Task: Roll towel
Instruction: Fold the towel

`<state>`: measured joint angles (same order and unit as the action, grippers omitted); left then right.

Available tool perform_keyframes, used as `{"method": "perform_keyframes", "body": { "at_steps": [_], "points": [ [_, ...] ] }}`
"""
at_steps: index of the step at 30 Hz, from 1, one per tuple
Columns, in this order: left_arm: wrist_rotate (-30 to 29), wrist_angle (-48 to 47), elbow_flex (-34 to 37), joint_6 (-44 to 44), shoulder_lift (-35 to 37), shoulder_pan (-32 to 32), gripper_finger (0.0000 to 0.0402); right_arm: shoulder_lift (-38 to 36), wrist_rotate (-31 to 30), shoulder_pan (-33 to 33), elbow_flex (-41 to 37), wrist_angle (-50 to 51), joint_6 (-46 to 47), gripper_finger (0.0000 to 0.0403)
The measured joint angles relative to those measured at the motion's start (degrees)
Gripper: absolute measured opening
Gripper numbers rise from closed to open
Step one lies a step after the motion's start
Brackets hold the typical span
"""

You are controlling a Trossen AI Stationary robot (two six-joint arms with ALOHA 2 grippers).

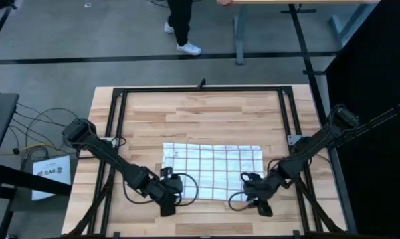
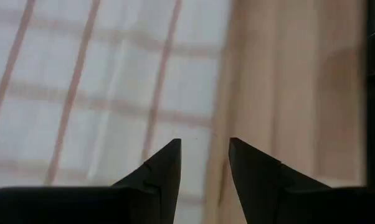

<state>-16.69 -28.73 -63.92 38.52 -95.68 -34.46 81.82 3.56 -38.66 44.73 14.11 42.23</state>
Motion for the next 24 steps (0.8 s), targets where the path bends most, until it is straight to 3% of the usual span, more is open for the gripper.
{"method": "perform_keyframes", "body": {
  "at_steps": [4, 11, 19, 24],
  "points": [
    [2.68, -8.24, -3.97, -3.71, -0.04, 1.42, 0.012, 0.09, -0.95, 2.92, 3.92, 6.82, -0.07, 0.0132],
    [-12.87, -29.87, -16.26, -7.54, -1.65, -7.06, 0.0112, 2.18, -12.37, -2.76, 17.78, 30.22, 1.31, 0.0133],
    [-13.44, -31.88, -16.85, 6.09, -7.04, -13.07, 0.0114, 13.99, -12.62, -7.7, 21.79, 32.03, 10.82, 0.0175],
    [-12.91, -31.54, -16.81, 6.86, -11.57, -13.31, 0.0134, 19.91, -12.72, -9.0, 21.55, 32.83, 12.66, 0.023]
  ]
}}
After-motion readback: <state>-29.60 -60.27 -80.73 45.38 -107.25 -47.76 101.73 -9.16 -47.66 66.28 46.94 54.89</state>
